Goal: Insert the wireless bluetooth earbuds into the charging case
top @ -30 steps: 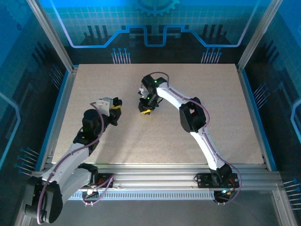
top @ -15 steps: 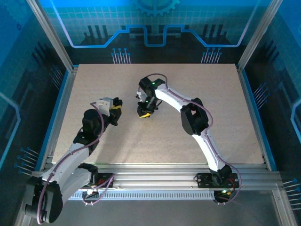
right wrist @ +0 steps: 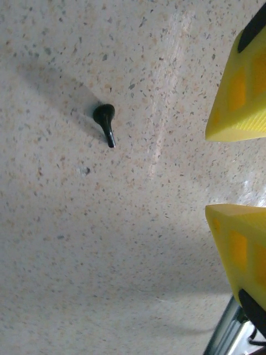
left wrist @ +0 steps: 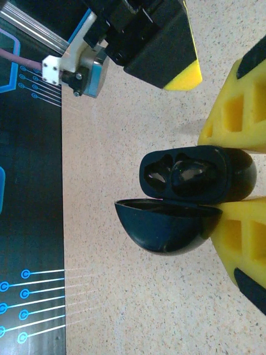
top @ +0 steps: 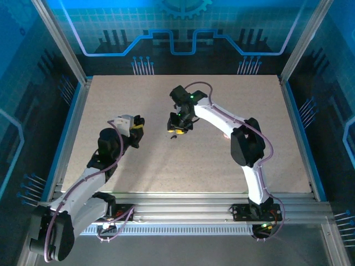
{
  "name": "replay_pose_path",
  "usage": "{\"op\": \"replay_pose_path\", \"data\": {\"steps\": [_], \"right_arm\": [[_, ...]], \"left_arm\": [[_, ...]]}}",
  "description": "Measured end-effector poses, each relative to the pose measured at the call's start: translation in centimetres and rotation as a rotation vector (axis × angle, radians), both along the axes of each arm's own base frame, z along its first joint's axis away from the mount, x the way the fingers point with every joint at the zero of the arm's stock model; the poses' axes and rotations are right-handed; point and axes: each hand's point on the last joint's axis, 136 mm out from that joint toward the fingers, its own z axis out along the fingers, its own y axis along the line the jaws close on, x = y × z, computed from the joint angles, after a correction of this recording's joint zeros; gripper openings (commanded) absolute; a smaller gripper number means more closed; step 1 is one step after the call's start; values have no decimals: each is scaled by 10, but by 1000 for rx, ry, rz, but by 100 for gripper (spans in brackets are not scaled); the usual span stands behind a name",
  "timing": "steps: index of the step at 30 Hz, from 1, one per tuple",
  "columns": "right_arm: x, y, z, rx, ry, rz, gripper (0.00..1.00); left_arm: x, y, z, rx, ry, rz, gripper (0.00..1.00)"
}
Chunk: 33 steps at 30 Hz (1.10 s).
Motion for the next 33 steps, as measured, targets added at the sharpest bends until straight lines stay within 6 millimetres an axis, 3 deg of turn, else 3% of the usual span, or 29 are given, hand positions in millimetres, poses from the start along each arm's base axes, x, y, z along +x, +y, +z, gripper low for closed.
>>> {"op": "replay_pose_path", "data": {"steps": [19,29,33], "right_arm": [[18,-29,-20,-51,86,-337,36],[21,-22,-38,-46,133,-377,37],[20,-15,-52,-38,169,-393,44]], "left_arm": [[-2,3,-3,7,15,12,14],[-3,3,-5,10,24,12,14],[-3,3,-5,10,24,13,14]]}}
